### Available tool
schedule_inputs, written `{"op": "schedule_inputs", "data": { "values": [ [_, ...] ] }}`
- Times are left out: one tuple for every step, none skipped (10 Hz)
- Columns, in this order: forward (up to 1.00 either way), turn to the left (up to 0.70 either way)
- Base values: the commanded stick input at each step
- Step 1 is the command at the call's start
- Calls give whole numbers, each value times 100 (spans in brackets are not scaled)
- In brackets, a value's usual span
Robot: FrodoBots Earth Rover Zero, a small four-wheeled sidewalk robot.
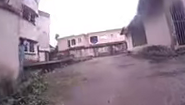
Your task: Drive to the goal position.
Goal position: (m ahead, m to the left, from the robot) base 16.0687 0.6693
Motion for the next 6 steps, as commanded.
{"op": "schedule_inputs", "data": {
  "values": [
    [70,-15],
    [70,-15],
    [70,-15],
    [70,-15],
    [70,-15],
    [70,-15]
  ]
}}
